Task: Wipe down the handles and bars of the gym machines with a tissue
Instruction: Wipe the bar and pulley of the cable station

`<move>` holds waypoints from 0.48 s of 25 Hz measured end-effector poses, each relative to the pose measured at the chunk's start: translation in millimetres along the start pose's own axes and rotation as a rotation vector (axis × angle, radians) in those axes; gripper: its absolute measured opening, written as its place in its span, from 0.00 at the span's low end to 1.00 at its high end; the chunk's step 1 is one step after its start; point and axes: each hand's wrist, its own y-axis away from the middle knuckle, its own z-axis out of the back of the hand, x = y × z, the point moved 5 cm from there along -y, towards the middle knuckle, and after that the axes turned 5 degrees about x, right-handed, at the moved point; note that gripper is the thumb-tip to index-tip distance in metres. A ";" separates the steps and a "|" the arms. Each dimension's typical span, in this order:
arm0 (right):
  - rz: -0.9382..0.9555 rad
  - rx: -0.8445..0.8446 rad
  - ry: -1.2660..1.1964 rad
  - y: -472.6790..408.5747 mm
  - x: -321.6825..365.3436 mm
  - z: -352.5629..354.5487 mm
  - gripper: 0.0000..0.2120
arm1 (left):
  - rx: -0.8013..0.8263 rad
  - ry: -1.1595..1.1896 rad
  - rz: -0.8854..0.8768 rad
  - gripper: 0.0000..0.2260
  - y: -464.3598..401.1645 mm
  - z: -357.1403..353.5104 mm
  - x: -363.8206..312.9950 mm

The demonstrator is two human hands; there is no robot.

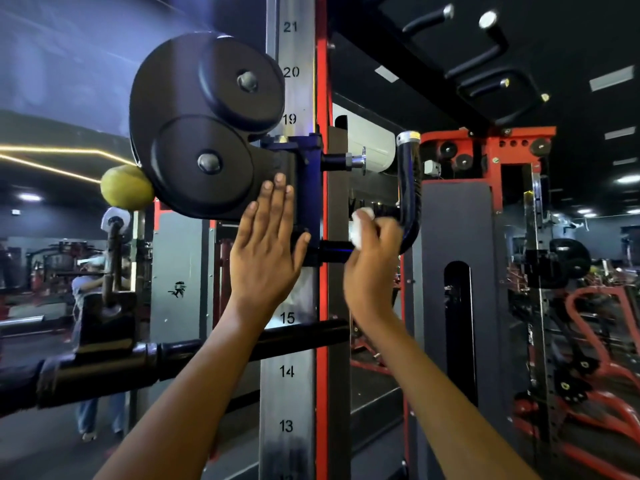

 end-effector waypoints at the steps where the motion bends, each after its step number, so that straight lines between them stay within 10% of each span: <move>1: 0.043 -0.027 0.146 -13.9 -2.6 4.1 0.22 | -0.001 0.001 0.001 0.27 0.1 0.3 -0.1; 9: 0.766 0.299 0.515 53.4 -55.0 -26.4 0.26 | 0.010 0.002 -0.012 0.27 0.2 1.3 -0.1; 12: -0.010 0.176 -0.063 63.8 -83.5 -6.8 0.17 | 0.011 0.024 -0.002 0.28 0.0 1.4 0.1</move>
